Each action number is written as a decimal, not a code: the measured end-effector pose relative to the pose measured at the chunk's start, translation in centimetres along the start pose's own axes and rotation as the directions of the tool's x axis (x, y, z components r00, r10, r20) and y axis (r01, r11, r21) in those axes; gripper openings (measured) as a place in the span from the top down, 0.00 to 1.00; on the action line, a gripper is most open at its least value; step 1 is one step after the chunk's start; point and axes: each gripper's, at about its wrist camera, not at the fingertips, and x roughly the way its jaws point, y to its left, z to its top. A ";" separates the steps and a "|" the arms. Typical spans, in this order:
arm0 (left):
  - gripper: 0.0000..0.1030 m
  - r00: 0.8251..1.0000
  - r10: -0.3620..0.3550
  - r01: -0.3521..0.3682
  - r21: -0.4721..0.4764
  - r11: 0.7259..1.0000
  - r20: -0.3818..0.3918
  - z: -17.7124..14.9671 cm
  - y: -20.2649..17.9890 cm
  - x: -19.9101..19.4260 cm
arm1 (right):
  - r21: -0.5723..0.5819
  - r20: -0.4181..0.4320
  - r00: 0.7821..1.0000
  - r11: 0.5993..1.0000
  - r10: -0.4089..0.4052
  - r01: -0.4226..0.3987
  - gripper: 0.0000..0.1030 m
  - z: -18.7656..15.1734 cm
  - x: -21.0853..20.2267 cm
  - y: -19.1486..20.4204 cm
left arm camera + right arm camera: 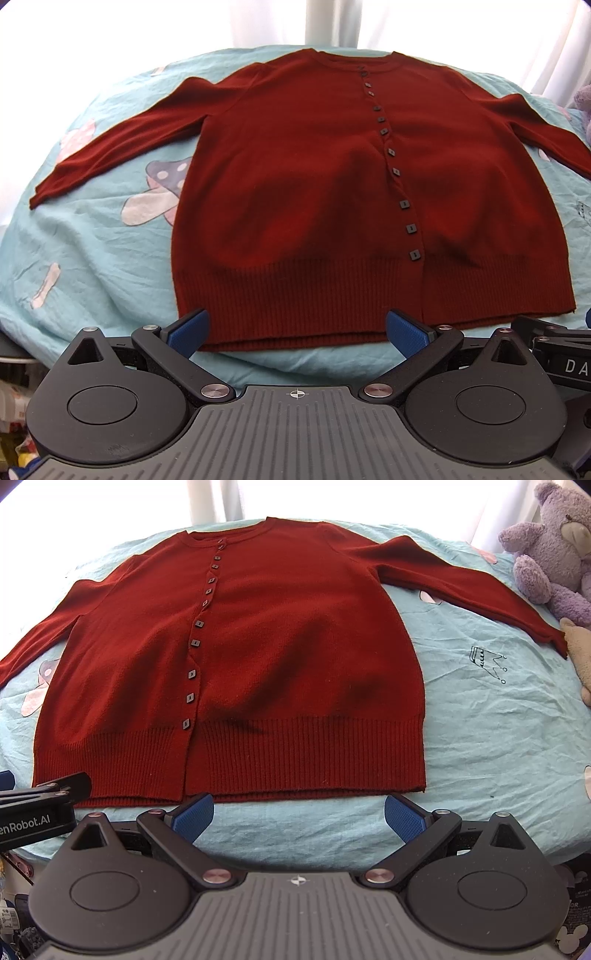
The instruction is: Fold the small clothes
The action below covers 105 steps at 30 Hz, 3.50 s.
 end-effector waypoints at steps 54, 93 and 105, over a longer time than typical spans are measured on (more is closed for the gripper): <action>0.00 0.999 -0.007 0.007 -0.005 1.000 -0.033 0.2 0.1 0.6 | 0.016 -0.001 1.000 0.999 0.030 -0.030 0.04 0.0 0.3 -0.6; 0.00 0.999 -0.043 0.041 -0.281 0.959 0.001 7.5 -0.3 6.5 | 0.820 0.501 0.817 0.457 -0.285 -0.343 0.18 9.0 13.2 -38.9; 0.00 0.995 -0.095 0.077 -0.316 0.946 -0.043 8.7 -0.9 8.4 | 0.836 0.438 0.849 0.481 -0.294 -0.265 0.94 11.9 15.9 -40.8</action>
